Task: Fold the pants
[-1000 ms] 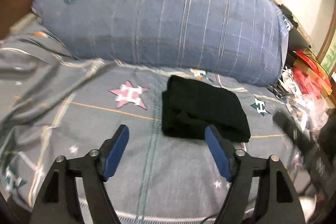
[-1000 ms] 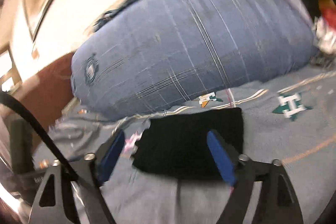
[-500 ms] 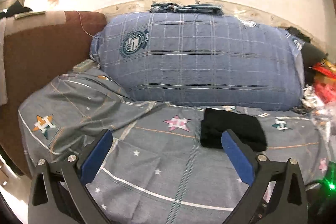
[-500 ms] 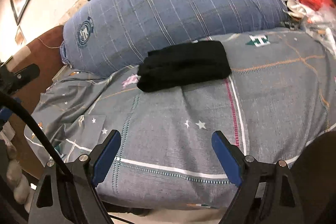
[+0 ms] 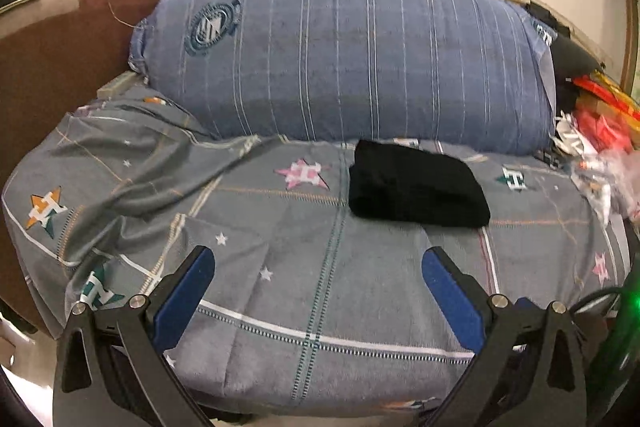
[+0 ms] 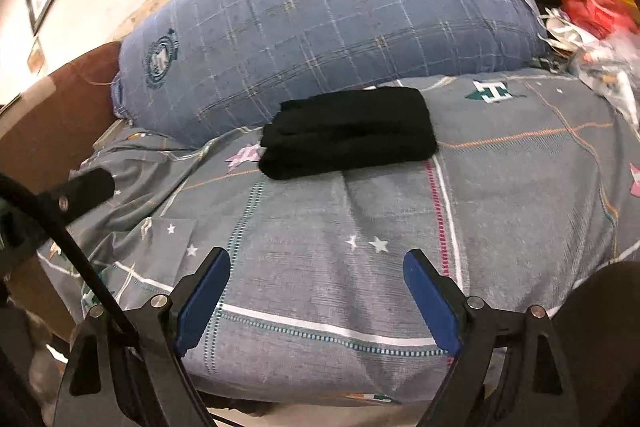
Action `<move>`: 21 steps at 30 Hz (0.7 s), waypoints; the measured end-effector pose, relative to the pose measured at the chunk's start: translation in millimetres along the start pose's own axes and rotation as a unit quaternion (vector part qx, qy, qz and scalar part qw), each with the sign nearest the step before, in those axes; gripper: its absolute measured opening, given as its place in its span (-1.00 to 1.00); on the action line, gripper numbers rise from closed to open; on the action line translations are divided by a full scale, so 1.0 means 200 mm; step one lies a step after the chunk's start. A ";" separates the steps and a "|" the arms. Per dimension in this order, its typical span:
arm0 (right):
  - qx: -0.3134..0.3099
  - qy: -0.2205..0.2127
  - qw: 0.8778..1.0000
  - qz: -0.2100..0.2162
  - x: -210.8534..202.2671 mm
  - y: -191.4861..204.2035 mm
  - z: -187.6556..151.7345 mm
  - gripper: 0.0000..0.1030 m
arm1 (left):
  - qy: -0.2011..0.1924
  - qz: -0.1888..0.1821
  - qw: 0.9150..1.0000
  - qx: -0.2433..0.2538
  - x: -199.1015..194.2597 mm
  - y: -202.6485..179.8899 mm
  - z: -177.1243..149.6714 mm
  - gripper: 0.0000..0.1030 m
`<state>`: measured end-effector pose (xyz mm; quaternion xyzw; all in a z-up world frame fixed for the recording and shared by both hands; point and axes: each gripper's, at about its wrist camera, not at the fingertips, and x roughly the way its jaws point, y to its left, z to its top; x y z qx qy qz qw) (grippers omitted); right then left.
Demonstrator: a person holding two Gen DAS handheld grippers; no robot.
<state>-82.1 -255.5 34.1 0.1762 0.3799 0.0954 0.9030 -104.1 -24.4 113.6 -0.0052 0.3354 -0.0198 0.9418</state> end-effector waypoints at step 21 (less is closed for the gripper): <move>0.027 0.011 0.999 -0.023 0.06 -0.11 -0.02 0.80 | 0.039 -0.021 0.999 0.013 0.10 -0.03 -0.07 1.00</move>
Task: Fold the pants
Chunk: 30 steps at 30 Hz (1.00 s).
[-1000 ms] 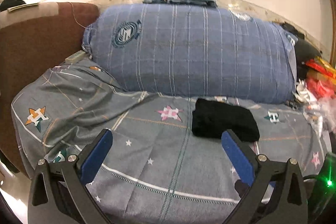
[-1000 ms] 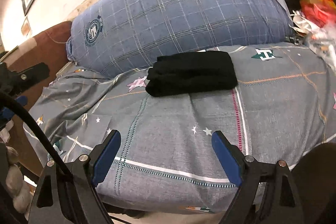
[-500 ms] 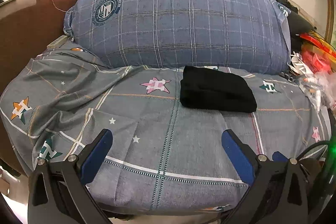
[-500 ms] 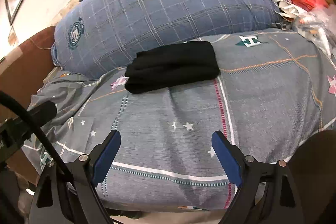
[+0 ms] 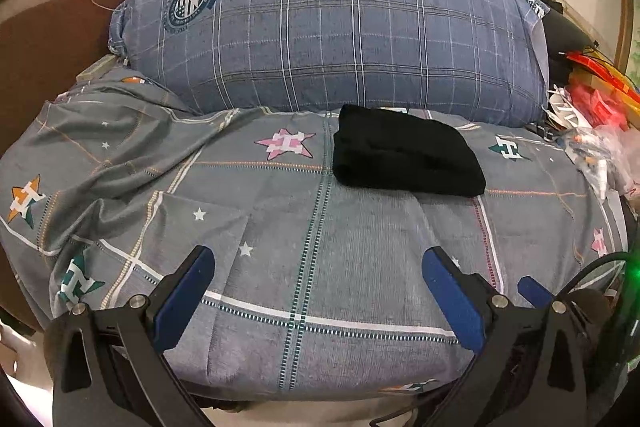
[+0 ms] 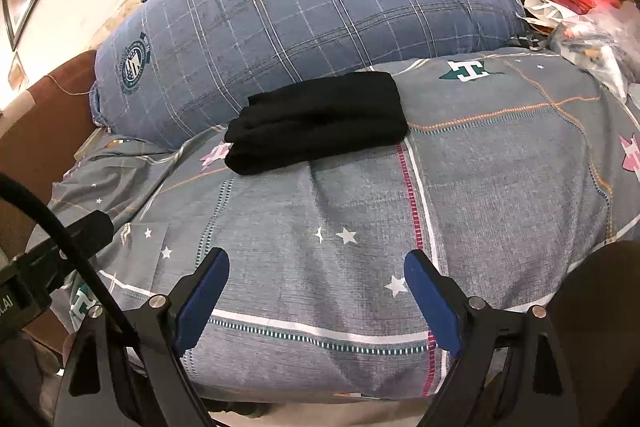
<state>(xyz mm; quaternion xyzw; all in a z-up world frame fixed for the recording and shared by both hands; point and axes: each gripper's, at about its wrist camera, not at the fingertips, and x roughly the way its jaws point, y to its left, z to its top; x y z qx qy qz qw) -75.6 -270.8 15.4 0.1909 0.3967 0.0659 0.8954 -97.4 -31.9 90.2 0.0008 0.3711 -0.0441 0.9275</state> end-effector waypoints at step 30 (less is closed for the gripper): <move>-0.017 0.002 1.000 -0.014 0.30 -0.08 0.34 0.82 | -0.078 -0.018 0.997 0.019 0.19 -0.04 0.44 1.00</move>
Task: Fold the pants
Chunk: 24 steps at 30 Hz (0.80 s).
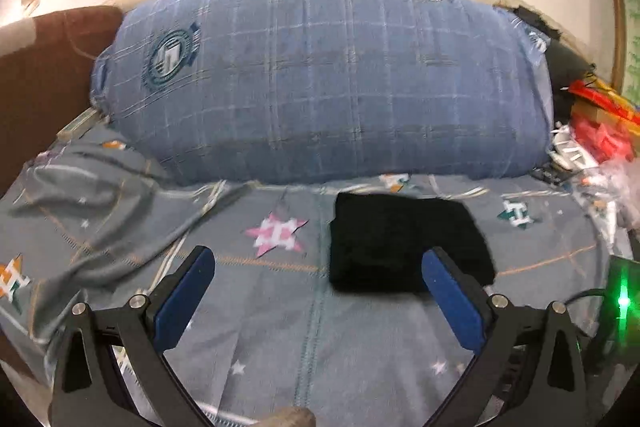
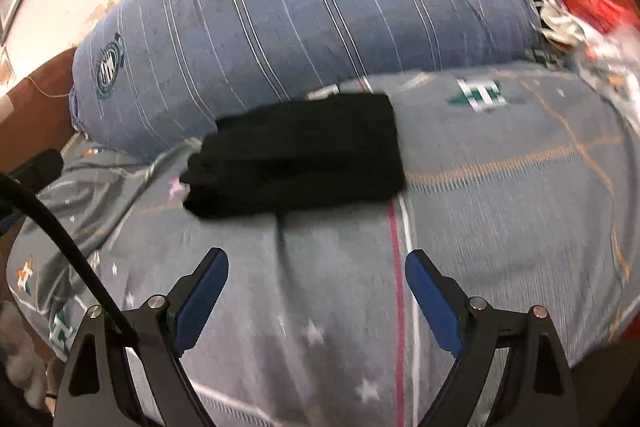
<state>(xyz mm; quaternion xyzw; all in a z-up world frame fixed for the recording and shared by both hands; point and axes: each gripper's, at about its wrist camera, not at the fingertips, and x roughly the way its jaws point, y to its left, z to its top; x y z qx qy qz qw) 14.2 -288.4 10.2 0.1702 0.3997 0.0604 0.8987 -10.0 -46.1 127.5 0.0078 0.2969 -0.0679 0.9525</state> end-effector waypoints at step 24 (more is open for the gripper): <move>-0.032 -0.002 0.998 -0.045 0.26 -0.03 -0.07 0.85 | 0.152 0.029 0.987 0.034 0.34 -0.16 -0.25 1.00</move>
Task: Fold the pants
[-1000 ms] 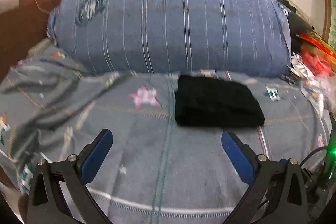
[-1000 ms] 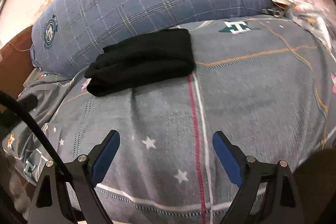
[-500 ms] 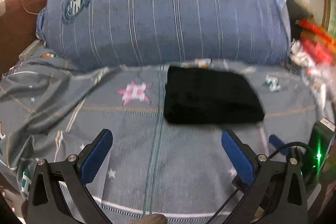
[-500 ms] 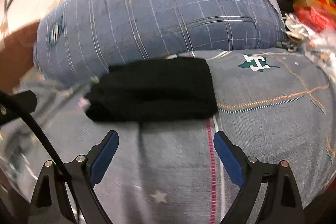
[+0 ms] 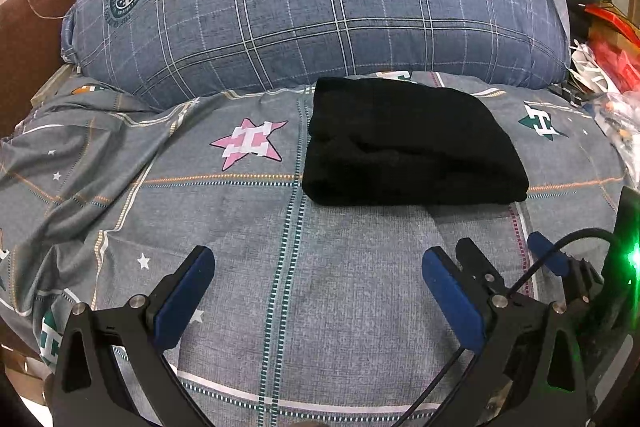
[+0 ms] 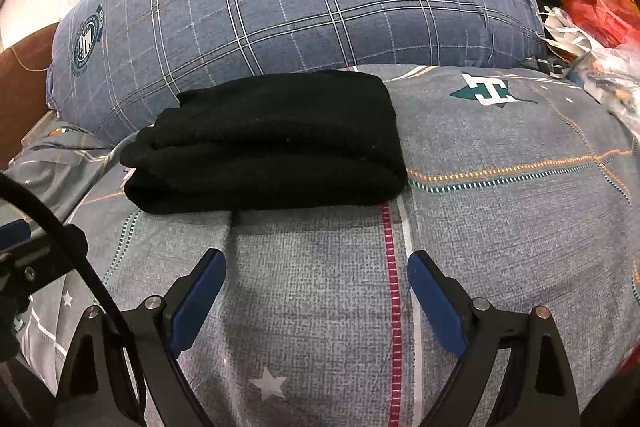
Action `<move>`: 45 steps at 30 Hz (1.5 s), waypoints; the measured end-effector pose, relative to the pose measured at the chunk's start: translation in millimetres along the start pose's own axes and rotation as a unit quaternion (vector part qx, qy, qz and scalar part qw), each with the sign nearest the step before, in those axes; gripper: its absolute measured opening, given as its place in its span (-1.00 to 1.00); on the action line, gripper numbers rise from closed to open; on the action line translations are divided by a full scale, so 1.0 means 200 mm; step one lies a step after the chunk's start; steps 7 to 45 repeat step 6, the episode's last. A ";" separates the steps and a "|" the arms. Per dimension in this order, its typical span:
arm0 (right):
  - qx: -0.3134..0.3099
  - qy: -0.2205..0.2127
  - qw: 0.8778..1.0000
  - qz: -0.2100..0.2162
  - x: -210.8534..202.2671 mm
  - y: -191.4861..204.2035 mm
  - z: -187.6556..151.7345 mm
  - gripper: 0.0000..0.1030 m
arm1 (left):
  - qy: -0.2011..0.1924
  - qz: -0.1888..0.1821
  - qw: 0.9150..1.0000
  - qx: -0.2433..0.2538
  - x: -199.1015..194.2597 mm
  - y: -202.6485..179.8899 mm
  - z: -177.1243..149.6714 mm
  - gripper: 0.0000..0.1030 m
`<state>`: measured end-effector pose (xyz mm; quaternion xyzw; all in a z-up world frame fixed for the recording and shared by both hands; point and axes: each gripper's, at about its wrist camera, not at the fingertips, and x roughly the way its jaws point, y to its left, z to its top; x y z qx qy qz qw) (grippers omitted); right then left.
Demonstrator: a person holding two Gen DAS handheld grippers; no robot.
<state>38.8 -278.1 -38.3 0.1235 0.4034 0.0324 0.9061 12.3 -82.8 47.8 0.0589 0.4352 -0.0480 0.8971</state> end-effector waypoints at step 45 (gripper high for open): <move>-0.009 -0.010 1.000 -0.006 -0.01 0.02 -0.01 0.86 | 0.006 -0.027 1.000 -0.012 0.00 0.04 -0.02 1.00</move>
